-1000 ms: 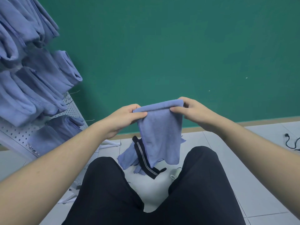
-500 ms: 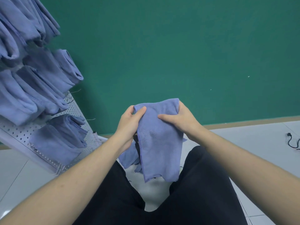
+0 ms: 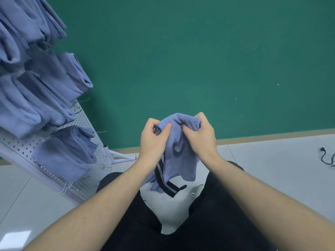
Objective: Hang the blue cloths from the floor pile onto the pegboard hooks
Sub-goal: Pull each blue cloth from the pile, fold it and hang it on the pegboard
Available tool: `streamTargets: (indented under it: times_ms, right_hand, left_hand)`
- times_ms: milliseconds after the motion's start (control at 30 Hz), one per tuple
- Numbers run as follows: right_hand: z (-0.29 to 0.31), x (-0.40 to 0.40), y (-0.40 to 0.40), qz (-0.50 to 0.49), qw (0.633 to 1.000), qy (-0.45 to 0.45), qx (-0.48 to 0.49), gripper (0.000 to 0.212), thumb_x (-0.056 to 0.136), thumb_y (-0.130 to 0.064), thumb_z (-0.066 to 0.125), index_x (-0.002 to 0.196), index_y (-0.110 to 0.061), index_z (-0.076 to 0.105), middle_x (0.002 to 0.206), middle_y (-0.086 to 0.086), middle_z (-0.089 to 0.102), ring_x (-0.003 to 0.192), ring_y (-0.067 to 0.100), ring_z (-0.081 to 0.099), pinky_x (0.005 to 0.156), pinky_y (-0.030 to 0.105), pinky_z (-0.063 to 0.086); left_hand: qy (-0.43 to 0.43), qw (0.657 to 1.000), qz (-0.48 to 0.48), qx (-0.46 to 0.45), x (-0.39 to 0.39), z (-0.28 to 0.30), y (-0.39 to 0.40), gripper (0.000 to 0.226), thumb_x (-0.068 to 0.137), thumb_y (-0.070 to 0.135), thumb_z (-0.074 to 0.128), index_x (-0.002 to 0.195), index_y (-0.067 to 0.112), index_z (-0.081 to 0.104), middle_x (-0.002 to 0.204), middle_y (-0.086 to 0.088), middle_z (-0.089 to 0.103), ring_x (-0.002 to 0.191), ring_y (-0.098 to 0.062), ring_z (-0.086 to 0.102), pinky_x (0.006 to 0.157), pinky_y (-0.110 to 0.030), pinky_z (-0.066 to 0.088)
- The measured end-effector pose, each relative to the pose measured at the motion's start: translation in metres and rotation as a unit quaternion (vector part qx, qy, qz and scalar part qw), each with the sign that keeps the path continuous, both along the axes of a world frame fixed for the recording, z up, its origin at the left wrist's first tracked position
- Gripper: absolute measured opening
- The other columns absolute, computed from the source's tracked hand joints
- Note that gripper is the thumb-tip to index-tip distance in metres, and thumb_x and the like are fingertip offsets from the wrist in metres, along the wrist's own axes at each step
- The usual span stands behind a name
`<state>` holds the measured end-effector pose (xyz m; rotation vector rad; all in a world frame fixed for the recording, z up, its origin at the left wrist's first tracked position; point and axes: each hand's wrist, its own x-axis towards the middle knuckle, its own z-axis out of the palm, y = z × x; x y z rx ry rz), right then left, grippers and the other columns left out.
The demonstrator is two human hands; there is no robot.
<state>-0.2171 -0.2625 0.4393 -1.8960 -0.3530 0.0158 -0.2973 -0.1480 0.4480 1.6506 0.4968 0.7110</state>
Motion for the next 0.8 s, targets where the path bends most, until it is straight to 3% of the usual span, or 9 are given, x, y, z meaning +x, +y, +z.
streamTargets:
  times_ms: [133, 300, 467, 567, 667, 800]
  right_hand:
    - [0.000, -0.007, 0.008, 0.018, 0.998, 0.049, 0.028, 0.022, 0.081, -0.028, 0.061, 0.077, -0.020, 0.041, 0.060, -0.017, 0.046, 0.062, 0.015, 0.044, 0.064, 0.039, 0.044]
    - [0.000, -0.018, 0.011, 0.055, 0.995, 0.049, 0.063, 0.030, 0.085, -0.032, 0.065, 0.074, -0.021, 0.039, 0.064, -0.014, 0.040, 0.062, 0.012, 0.039, 0.063, 0.033, 0.038]
    - [0.004, -0.019, 0.011, 0.069, 0.996, 0.045, 0.046, 0.029, 0.090, -0.035, 0.063, 0.086, -0.007, 0.055, 0.068, -0.009, 0.052, 0.062, 0.009, 0.047, 0.064, 0.032, 0.042]
    - [0.011, -0.023, 0.011, 0.076, 0.994, 0.058, 0.059, 0.025, 0.094, -0.037, 0.062, 0.084, -0.014, 0.064, 0.069, -0.014, 0.061, 0.065, 0.007, 0.055, 0.067, 0.029, 0.045]
    - [0.016, -0.025, 0.008, 0.106, 0.982, 0.107, 0.116, 0.035, 0.100, -0.043, 0.052, 0.082, -0.022, 0.073, 0.078, -0.003, 0.073, 0.075, 0.015, 0.067, 0.076, 0.037, 0.057]
    - [0.017, -0.022, 0.008, 0.123, 0.975, 0.134, 0.126, 0.035, 0.102, -0.019, 0.043, 0.103, -0.018, 0.078, 0.086, -0.005, 0.075, 0.078, 0.007, 0.068, 0.089, 0.036, 0.058]
  left_hand:
    - [0.023, 1.000, -0.005, -0.014, 0.004, -0.003, -0.008, 0.015, 0.091, 0.010, 0.065, 0.087, 0.013, 0.051, 0.072, 0.006, 0.051, 0.059, -0.006, 0.044, 0.058, -0.019, 0.041]
    - [0.033, 0.997, 0.014, -0.064, 0.007, -0.006, -0.007, 0.013, 0.089, 0.015, 0.067, 0.087, 0.016, 0.054, 0.074, 0.006, 0.055, 0.060, -0.006, 0.048, 0.062, -0.026, 0.043]
    - [0.037, 0.995, 0.004, -0.089, 0.005, -0.005, -0.008, 0.008, 0.090, 0.024, 0.071, 0.090, 0.017, 0.066, 0.078, 0.009, 0.065, 0.067, -0.005, 0.059, 0.067, -0.027, 0.049]
    - [0.033, 0.994, 0.003, -0.099, 0.003, -0.003, -0.006, 0.021, 0.090, 0.030, 0.070, 0.085, 0.010, 0.068, 0.079, -0.002, 0.069, 0.070, -0.010, 0.059, 0.070, -0.035, 0.049]
    - [0.020, 0.993, -0.004, -0.119, -0.001, 0.002, -0.007, 0.023, 0.096, 0.029, 0.065, 0.080, 0.015, 0.072, 0.077, 0.000, 0.073, 0.070, -0.009, 0.061, 0.069, -0.030, 0.050]
    - [0.000, 0.993, -0.024, -0.113, -0.003, 0.006, -0.009, 0.019, 0.097, 0.032, 0.064, 0.089, 0.019, 0.075, 0.087, 0.006, 0.077, 0.078, -0.005, 0.066, 0.073, -0.020, 0.052]
